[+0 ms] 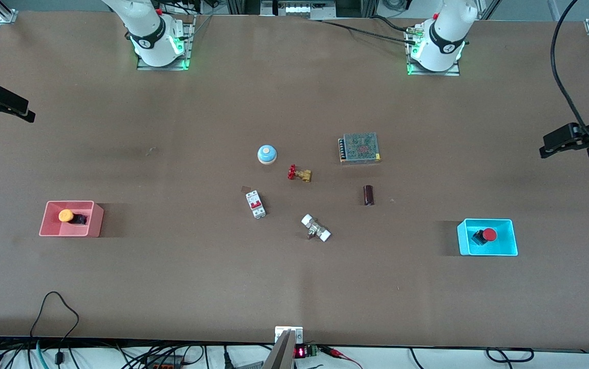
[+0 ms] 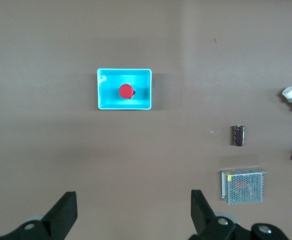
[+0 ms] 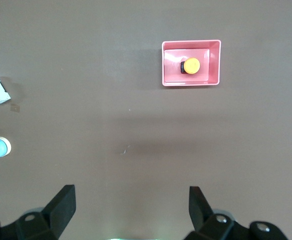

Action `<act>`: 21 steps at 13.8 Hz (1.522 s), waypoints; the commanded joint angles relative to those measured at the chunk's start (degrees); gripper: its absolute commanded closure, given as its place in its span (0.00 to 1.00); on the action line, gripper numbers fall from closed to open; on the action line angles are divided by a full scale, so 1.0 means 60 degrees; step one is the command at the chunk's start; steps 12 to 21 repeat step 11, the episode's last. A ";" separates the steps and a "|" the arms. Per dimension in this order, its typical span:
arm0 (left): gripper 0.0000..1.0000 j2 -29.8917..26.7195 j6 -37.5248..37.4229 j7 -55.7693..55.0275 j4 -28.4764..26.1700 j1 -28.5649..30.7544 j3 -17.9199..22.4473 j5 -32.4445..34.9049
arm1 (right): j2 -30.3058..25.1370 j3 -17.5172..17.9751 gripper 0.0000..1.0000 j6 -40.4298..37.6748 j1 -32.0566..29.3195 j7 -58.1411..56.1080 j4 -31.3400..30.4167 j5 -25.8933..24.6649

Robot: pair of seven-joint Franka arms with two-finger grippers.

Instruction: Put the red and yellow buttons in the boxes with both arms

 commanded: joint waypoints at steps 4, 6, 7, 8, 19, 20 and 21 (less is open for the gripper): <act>0.00 -0.0415 -0.0544 0.0183 0.0165 0.0067 -0.0092 0.0259 | -0.0479 0.0016 0.00 -0.0013 0.0056 0.0227 -0.0395 -0.0150; 0.00 -0.0784 -0.0471 0.0330 -0.0114 0.0082 -0.0092 0.0259 | -0.0479 0.0015 0.00 -0.0028 0.0056 0.0227 -0.0395 -0.0135; 0.00 -0.0959 -0.0558 0.0360 -0.0231 0.0111 -0.0106 0.0244 | -0.0479 0.0015 0.00 -0.0028 0.0056 0.0227 -0.0395 -0.0150; 0.00 -0.1295 -0.0530 0.0374 -0.0623 0.0126 -0.0106 0.0244 | -0.0479 0.0015 0.00 -0.0028 0.0056 0.0198 -0.0395 -0.0150; 0.00 -0.1649 -0.0529 0.0375 -0.1096 0.0416 -0.0426 0.0244 | -0.0479 0.0030 0.00 -0.0028 0.0056 0.0198 -0.0395 -0.0150; 0.00 -0.1649 -0.0529 0.0375 -0.1096 0.0416 -0.0426 0.0244 | -0.0479 0.0030 0.00 -0.0028 0.0056 0.0198 -0.0395 -0.0150; 0.00 -0.1649 -0.0529 0.0375 -0.1096 0.0416 -0.0426 0.0244 | -0.0479 0.0030 0.00 -0.0028 0.0056 0.0198 -0.0395 -0.0150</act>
